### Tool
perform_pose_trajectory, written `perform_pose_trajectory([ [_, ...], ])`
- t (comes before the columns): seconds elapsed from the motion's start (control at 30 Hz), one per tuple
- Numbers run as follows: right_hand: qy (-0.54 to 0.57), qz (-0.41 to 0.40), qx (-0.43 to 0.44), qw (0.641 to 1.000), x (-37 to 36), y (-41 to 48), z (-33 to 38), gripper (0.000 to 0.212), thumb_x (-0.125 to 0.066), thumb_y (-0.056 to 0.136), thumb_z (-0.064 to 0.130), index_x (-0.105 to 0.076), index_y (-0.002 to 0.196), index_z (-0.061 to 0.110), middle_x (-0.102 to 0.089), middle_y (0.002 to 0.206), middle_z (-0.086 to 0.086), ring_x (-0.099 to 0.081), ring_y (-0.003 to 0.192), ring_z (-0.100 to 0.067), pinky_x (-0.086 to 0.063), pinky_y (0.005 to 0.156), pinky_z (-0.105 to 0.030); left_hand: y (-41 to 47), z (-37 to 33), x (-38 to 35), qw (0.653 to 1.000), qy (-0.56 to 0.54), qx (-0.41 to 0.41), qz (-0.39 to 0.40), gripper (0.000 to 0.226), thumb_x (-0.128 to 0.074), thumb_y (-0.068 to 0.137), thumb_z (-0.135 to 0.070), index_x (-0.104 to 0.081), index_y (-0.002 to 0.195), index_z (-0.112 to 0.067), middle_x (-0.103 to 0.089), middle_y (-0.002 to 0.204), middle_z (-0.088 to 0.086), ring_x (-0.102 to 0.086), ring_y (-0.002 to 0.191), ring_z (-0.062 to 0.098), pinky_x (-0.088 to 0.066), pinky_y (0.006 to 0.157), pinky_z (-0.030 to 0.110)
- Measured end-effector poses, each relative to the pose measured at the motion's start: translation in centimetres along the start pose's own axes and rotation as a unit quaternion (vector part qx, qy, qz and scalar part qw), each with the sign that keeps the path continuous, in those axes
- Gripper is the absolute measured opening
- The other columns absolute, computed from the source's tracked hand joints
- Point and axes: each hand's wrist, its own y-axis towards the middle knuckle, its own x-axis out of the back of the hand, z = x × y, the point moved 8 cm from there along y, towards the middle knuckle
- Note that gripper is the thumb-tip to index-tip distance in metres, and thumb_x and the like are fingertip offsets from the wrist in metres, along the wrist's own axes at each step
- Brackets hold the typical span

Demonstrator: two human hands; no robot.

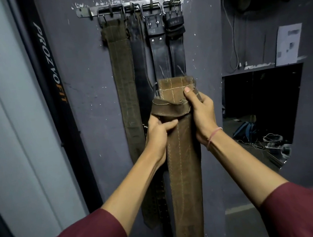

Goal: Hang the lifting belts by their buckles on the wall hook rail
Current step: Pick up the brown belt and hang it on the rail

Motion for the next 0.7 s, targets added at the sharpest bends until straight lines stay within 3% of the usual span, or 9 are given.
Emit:
perform_pose_trajectory([
  [0.07,0.002,-0.013,0.028,1.000,0.5,-0.2,0.1,0.018,-0.064,0.094,0.030,-0.064,0.079,0.020,-0.070,0.076,0.004,-0.064,0.076,-0.011,-0.053,0.076,-0.032,0.0,-0.4,-0.2,0.999,-0.029,-0.001,0.040,0.033,-0.059,0.081,0.000,-0.063,0.113,-0.008,-0.073,0.099,0.002,-0.070,0.090,0.010,-0.057,0.074,0.023],
  [0.13,0.003,-0.003,0.041,0.999,0.6,-0.4,0.2,0.016,-0.061,0.097,0.025,-0.061,0.084,0.016,-0.067,0.074,0.008,-0.061,0.071,-0.007,-0.051,0.070,-0.024,0.0,-1.1,-0.4,0.996,-0.054,0.014,0.064,0.024,-0.059,0.091,-0.028,-0.070,0.107,-0.014,-0.075,0.105,0.006,-0.070,0.100,0.018,-0.056,0.087,0.031],
  [0.2,-0.008,0.023,0.046,0.999,0.1,-0.7,0.0,0.017,-0.059,0.099,0.024,-0.063,0.098,0.007,-0.070,0.083,0.003,-0.064,0.078,-0.008,-0.053,0.072,-0.022,0.6,-1.1,0.3,0.997,-0.043,0.054,0.042,0.050,-0.042,0.097,-0.054,-0.074,0.109,-0.017,-0.075,0.112,0.009,-0.069,0.109,0.020,-0.053,0.097,0.036],
  [0.27,-0.015,0.047,0.038,0.998,-0.4,-0.9,-0.5,0.026,-0.058,0.099,0.026,-0.062,0.108,0.002,-0.071,0.092,-0.002,-0.067,0.087,-0.013,-0.054,0.078,-0.027,1.3,-1.4,1.2,0.998,-0.006,0.067,0.019,0.057,-0.041,0.096,-0.061,-0.075,0.108,-0.017,-0.076,0.110,0.007,-0.071,0.106,0.018,-0.054,0.093,0.032],
  [0.33,-0.020,0.066,0.030,0.997,-0.7,-1.1,-1.0,0.030,-0.058,0.099,0.025,-0.061,0.114,0.000,-0.071,0.100,-0.005,-0.068,0.092,-0.016,-0.055,0.080,-0.027,2.1,-1.5,2.2,0.998,0.035,0.050,-0.005,0.045,-0.054,0.095,-0.050,-0.073,0.112,-0.013,-0.077,0.107,0.008,-0.073,0.100,0.018,-0.055,0.086,0.030],
  [0.47,-0.023,0.075,0.019,0.997,-1.0,-1.0,-2.2,0.032,-0.060,0.097,0.022,-0.059,0.119,-0.002,-0.071,0.107,-0.009,-0.069,0.095,-0.014,-0.055,0.080,-0.023,2.9,-1.2,3.8,0.996,0.067,0.031,-0.052,0.035,-0.061,0.096,-0.029,-0.069,0.112,0.001,-0.076,0.102,0.016,-0.073,0.094,0.025,-0.056,0.091,0.038],
  [0.53,-0.028,0.079,0.013,0.996,-1.3,-0.9,-2.9,0.032,-0.062,0.096,0.022,-0.060,0.119,-0.001,-0.071,0.108,-0.011,-0.069,0.097,-0.016,-0.055,0.082,-0.025,3.0,-0.4,4.4,0.996,0.054,0.038,-0.062,0.035,-0.061,0.097,-0.025,-0.063,0.118,0.002,-0.075,0.105,0.019,-0.072,0.096,0.028,-0.057,0.091,0.041],
  [0.6,-0.026,0.081,0.000,0.996,-1.5,-0.7,-3.7,0.035,-0.064,0.095,0.023,-0.059,0.123,0.002,-0.072,0.113,-0.012,-0.070,0.102,-0.019,-0.057,0.085,-0.029,3.0,0.1,4.9,0.996,0.025,0.048,-0.074,0.037,-0.062,0.096,-0.018,-0.055,0.127,0.001,-0.072,0.112,0.019,-0.072,0.098,0.028,-0.060,0.083,0.036],
  [0.7,-0.016,0.060,-0.023,0.998,-1.2,-0.2,-4.9,0.041,-0.067,0.093,0.021,-0.057,0.131,0.006,-0.071,0.117,-0.012,-0.069,0.109,-0.023,-0.056,0.094,-0.034,3.5,-0.2,5.4,0.994,-0.045,0.039,-0.095,0.045,-0.055,0.093,0.005,-0.044,0.137,0.002,-0.069,0.121,0.021,-0.070,0.104,0.027,-0.060,0.079,0.031],
])
